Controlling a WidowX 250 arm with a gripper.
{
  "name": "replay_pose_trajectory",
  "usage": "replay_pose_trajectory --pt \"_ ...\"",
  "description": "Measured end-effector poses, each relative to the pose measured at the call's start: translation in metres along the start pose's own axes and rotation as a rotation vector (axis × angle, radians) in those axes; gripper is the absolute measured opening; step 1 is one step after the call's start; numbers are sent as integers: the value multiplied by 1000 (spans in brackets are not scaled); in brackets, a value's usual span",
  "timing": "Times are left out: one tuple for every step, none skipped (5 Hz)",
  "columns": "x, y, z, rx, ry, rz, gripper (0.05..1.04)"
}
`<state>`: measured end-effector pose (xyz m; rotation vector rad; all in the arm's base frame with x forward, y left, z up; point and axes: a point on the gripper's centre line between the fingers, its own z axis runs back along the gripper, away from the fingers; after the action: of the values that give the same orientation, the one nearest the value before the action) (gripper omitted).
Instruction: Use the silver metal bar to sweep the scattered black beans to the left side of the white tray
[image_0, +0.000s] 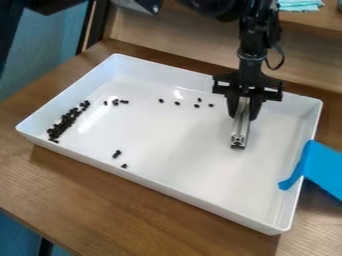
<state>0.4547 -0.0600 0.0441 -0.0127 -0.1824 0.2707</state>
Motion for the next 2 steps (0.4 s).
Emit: replay_pose_trajectory --pt "2 1 0 2 -6 -1 385" --pt "6 14 -4 0 -7 7 385"
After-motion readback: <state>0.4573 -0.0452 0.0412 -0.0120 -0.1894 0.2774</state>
